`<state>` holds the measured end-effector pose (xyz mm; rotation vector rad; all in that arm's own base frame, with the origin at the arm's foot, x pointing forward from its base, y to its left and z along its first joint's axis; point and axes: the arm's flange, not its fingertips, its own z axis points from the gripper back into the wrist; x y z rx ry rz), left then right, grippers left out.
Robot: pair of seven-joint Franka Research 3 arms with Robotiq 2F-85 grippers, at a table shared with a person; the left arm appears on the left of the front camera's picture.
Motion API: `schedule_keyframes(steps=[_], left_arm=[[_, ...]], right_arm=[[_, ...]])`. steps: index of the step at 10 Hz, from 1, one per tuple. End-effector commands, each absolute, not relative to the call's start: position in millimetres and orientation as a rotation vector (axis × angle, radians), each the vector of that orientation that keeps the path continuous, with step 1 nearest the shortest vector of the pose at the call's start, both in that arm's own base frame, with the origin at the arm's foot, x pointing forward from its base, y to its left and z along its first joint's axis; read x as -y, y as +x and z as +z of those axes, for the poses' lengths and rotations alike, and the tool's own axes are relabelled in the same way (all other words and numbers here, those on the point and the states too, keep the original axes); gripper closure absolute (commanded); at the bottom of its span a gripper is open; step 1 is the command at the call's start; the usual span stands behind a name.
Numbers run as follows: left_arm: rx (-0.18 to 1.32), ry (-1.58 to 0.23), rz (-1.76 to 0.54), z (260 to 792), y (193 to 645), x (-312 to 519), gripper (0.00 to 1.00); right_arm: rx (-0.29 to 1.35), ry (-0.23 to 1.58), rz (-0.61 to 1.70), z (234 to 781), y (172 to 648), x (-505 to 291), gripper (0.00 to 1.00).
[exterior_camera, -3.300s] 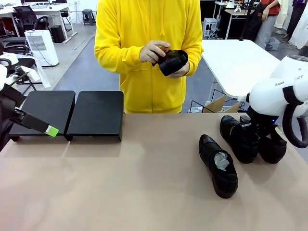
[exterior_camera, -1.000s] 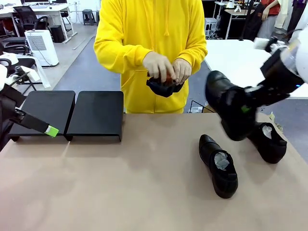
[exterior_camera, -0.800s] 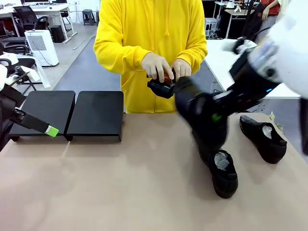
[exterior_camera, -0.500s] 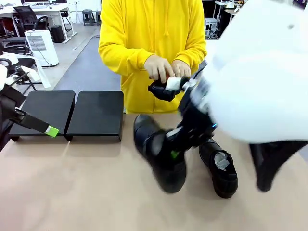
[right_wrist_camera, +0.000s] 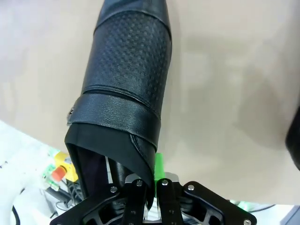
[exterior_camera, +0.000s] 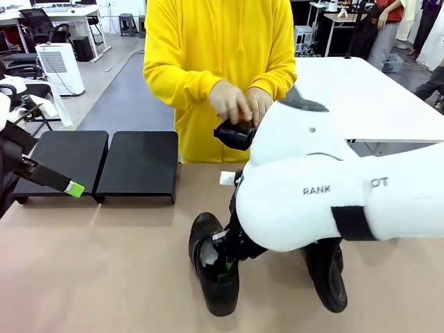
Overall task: Organize the shoes by placing them on the stand.
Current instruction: Pick up one Shoe and place it in the middle of the table.
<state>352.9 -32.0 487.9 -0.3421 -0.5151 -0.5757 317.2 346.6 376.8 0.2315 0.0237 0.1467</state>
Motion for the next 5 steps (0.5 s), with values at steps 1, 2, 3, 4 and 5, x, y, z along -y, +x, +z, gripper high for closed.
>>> schedule_keyframes(steps=[1, 2, 3, 4, 5], left_arm=[[0.518, -0.359, -0.584, 488.0, 353.0, 30.1, 0.00], [0.518, -0.359, -0.584, 488.0, 353.0, 30.1, 0.00], [0.518, -0.359, -0.584, 488.0, 353.0, 30.1, 0.00], [0.518, -0.359, -0.584, 488.0, 353.0, 30.1, 0.00], [0.518, -0.359, -0.584, 488.0, 353.0, 30.1, 0.00]], right_arm=[[-0.024, 0.203, 0.126, 373.6, 312.0, -358.5, 1.00], [-0.022, 0.204, 0.122, 372.3, 312.4, -359.3, 1.00], [-0.033, 0.213, 0.112, 370.5, 313.1, -361.3, 1.00], [-0.039, 0.240, 0.100, 370.6, 314.6, -364.8, 0.96], [-0.050, 0.246, 0.094, 369.6, 315.8, -368.0, 0.79]])
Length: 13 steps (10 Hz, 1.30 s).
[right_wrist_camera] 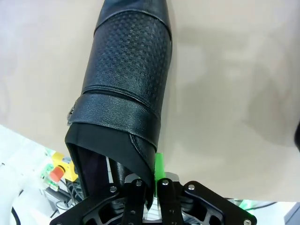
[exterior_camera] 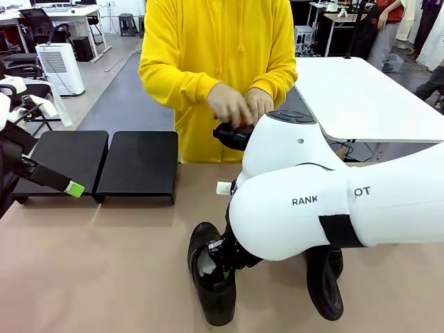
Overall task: Organize the shoes by placing them on the stand.
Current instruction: Pick up one Shoe and place it in the middle of the table.
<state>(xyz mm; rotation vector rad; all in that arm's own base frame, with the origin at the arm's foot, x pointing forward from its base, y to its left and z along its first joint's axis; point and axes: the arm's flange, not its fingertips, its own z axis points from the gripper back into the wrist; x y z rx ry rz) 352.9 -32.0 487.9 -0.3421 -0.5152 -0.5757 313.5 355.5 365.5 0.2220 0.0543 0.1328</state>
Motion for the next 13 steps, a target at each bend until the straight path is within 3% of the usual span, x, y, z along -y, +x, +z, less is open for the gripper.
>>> schedule_keyframes(steps=[1, 4, 5, 8, 9, 13], left_arm=[[0.518, -0.359, -0.584, 488, 353, 30, 0.00], [0.518, -0.359, -0.584, 488, 353, 30, 0.00], [0.518, -0.359, -0.584, 488, 353, 30, 0.00], [0.518, -0.359, -0.584, 488, 353, 30, 0.00], [0.518, -0.359, -0.584, 488, 353, 30, 0.00], [0.518, -0.359, -0.584, 488, 353, 30, 0.00]], right_arm=[[-0.076, 0.255, 0.095, 368, 317, -370, 0.61], [-0.127, 0.299, 0.134, 372, 319, -368, 0.07], [-0.112, 0.328, 0.130, 383, 319, -362, 0.00], [-0.077, 0.269, 0.251, 418, 304, -341, 0.00], [-0.077, 0.305, 0.128, 393, 322, -361, 0.00], [-0.077, 0.305, 0.128, 393, 322, -361, 0.00]])
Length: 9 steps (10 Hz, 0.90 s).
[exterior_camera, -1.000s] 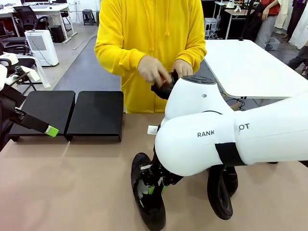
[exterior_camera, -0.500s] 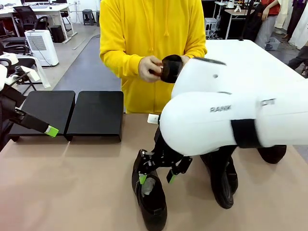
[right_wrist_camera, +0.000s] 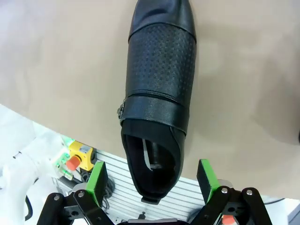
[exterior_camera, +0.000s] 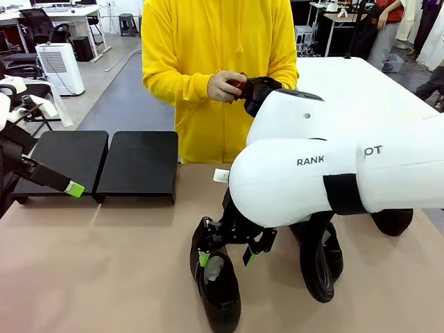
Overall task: Organize the shoes by placing them on the stand.
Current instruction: Place the Shoe from the middle of the table onto the Shoes Stand.
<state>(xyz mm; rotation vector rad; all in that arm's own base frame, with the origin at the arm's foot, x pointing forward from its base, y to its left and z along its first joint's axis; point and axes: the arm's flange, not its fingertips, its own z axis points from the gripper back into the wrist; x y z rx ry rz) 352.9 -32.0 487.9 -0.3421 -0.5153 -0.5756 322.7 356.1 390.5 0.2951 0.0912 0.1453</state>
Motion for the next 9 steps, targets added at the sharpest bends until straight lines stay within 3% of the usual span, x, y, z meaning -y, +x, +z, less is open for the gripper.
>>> schedule_keyframes(steps=[1, 8, 9], left_arm=[[0.518, -0.359, -0.584, 488, 353, 30, 0.00], [0.518, -0.359, -0.584, 488, 353, 30, 0.00], [0.518, -0.359, -0.584, 488, 353, 30, 0.00]], right_arm=[[-0.077, 0.305, 0.128, 393, 322, -361, 0.00], [-0.089, 0.297, 0.145, 392, 323, -357, 0.00], [-0.055, 0.140, 0.185, 411, 317, -319, 0.00]])
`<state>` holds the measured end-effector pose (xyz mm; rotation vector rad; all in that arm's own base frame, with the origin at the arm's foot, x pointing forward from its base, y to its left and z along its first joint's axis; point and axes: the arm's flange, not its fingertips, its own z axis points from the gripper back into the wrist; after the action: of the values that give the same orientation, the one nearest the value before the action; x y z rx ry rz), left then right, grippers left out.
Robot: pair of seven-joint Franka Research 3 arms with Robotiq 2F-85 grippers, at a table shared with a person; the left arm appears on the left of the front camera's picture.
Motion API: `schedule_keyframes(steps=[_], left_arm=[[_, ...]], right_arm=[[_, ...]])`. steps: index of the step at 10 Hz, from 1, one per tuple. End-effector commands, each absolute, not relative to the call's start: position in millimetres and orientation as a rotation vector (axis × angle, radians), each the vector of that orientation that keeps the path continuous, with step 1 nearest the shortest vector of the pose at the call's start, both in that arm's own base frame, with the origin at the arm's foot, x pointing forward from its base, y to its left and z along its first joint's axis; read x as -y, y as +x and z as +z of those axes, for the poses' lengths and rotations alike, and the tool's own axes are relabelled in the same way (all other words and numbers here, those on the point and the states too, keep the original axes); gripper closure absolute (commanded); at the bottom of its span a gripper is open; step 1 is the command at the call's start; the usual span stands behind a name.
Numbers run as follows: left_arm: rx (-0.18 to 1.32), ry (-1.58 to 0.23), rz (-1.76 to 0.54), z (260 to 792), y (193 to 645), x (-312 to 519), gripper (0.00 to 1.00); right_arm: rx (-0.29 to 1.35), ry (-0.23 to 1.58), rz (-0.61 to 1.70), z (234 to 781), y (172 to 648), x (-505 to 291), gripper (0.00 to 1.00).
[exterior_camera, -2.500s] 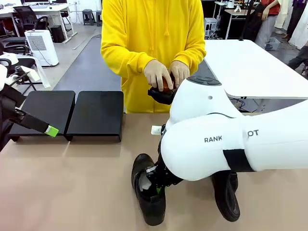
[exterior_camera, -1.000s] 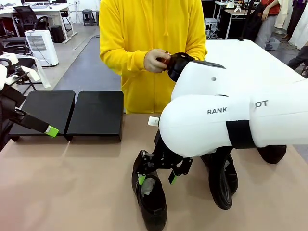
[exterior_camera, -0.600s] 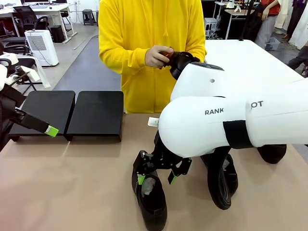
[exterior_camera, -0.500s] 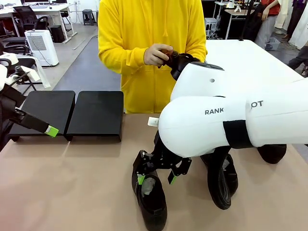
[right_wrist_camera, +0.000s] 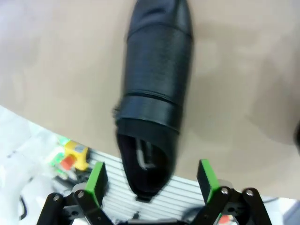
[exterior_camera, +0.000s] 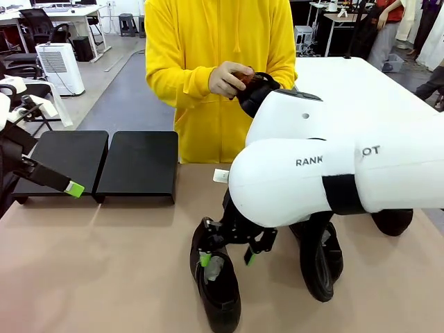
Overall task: Organize the shoes by placing them on the stand.
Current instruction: Place the Shoe from the middle of the table onto the Shoes Stand.
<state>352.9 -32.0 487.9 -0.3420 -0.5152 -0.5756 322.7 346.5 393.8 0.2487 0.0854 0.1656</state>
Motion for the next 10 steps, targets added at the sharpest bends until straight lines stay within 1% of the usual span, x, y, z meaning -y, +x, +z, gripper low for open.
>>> schedule_keyframes(steps=[1, 2, 4, 5, 7, 8, 9, 10], left_arm=[[0.518, -0.359, -0.584, 488, 353, 30, 0.00], [0.518, -0.359, -0.584, 488, 353, 30, 0.00], [0.515, -0.342, -0.575, 488, 353, 32, 0.00], [0.526, -0.378, -0.575, 496, 339, 50, 0.00], [0.603, -0.365, -0.500, 526, 300, 101, 0.00], [0.522, -0.365, -0.413, 531, 291, 123, 0.00], [0.472, -0.359, -0.322, 534, 280, 143, 0.00], [0.485, -0.340, -0.276, 534, 274, 144, 0.00]], right_arm=[[-0.002, 0.082, 0.133, 425, 313, -269, 0.00], [0.031, 0.108, 0.131, 435, 310, -222, 0.00], [0.099, 0.157, 0.045, 446, 301, -140, 0.00], [0.121, 0.178, -0.026, 452, 298, -104, 0.00], [0.154, 0.233, -0.199, 457, 292, -35, 0.00], [0.143, 0.249, -0.261, 451, 291, -14, 0.00], [0.132, 0.325, -0.467, 448, 293, -4, 0.00], [0.152, 0.250, -0.228, 488, 318, -30, 0.00]])
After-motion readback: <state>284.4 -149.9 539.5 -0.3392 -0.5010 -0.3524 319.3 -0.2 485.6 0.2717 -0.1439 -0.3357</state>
